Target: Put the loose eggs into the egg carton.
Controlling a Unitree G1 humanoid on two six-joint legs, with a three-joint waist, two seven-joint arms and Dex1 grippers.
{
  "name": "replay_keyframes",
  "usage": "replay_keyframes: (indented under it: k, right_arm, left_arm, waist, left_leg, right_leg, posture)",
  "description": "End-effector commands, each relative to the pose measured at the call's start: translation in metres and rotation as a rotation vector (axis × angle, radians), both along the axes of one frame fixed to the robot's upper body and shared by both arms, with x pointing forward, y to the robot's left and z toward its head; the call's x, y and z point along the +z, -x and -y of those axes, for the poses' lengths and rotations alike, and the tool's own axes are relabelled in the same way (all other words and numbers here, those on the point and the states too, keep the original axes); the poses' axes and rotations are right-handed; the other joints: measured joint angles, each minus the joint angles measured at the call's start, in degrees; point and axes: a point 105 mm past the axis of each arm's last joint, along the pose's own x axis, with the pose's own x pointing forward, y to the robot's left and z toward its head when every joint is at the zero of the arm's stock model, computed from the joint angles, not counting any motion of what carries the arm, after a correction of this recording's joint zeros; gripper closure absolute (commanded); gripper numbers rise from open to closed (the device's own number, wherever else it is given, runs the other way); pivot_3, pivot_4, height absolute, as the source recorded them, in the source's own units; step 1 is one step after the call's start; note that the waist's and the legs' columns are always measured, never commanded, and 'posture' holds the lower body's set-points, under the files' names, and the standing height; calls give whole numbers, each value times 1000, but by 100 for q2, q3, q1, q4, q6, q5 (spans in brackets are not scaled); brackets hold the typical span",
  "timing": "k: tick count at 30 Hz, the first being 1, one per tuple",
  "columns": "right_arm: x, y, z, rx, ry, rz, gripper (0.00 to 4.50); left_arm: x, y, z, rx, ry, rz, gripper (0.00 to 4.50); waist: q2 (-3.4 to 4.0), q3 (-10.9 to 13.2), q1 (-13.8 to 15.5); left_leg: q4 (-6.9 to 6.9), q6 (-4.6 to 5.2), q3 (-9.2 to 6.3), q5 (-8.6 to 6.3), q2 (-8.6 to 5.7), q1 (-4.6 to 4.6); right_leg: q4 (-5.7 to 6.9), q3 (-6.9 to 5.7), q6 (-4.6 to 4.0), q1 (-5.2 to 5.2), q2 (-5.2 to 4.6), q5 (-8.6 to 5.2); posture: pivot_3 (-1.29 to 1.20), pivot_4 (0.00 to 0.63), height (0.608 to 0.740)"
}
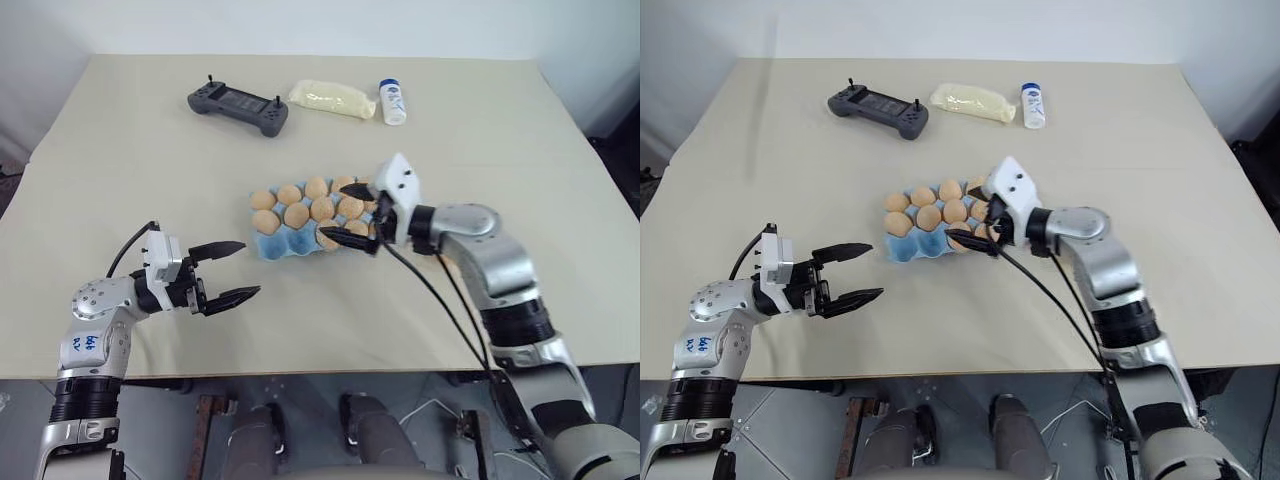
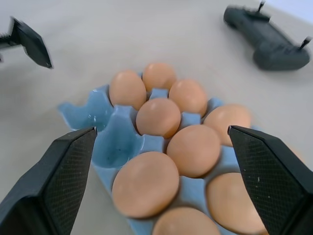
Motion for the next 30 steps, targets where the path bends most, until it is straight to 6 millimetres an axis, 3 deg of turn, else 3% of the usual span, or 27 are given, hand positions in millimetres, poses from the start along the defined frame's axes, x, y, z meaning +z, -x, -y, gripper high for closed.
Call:
replay_keyframes:
  k: [1, 8, 14, 22, 26, 30]
  right_arm:
    - [10, 16, 34, -28, -14, 11, 18]
    - [-4, 47, 116, -236, 40, -47, 18]
    - [-15, 81, 170, -420, 26, -118, 18]
    - [-40, 107, 193, -562, 1, -211, 18]
    - [-39, 104, 189, -561, -8, -201, 18]
    - [-33, 83, 183, -581, -40, -142, 18]
  left_arm:
    - [8, 1, 0, -9, 21, 40, 0]
    - [7, -1, 4, -4, 45, 37, 0]
    - [9, -3, 6, -13, 62, 36, 0]
    - [11, -9, 6, -33, 56, 43, 0]
    - [12, -11, 6, -40, 54, 45, 0]
    - [12, -12, 6, -41, 53, 50, 0]
  waist:
    - [0, 0, 35]
    - [0, 0, 123]
    - [0, 0, 135]
    - [0, -1, 121]
    - [1, -1, 116]
    - [1, -1, 111]
  left_leg:
    - [1, 1, -1, -3, 0, 0]
    - [-2, 3, 5, -8, 1, 2]
    - [1, 20, 3, -20, 9, 10]
    - [8, 25, 4, -19, 7, 16]
    - [11, 29, 8, -17, 5, 17]
    - [14, 28, 8, -16, 6, 17]
  right_leg:
    - [-5, -5, 0, 2, -2, 0]
    - [-24, 3, 0, 6, 0, 0]
    - [-26, 11, 0, 17, 11, 0]
    - [-24, 10, 5, 24, 14, 4]
    - [-20, 12, 7, 24, 14, 9]
    - [-18, 12, 6, 24, 15, 10]
  posture:
    - [0, 150, 740]
    - [0, 150, 740]
    - [0, 150, 740]
    - [0, 150, 740]
    - [0, 150, 740]
    - [0, 150, 740]
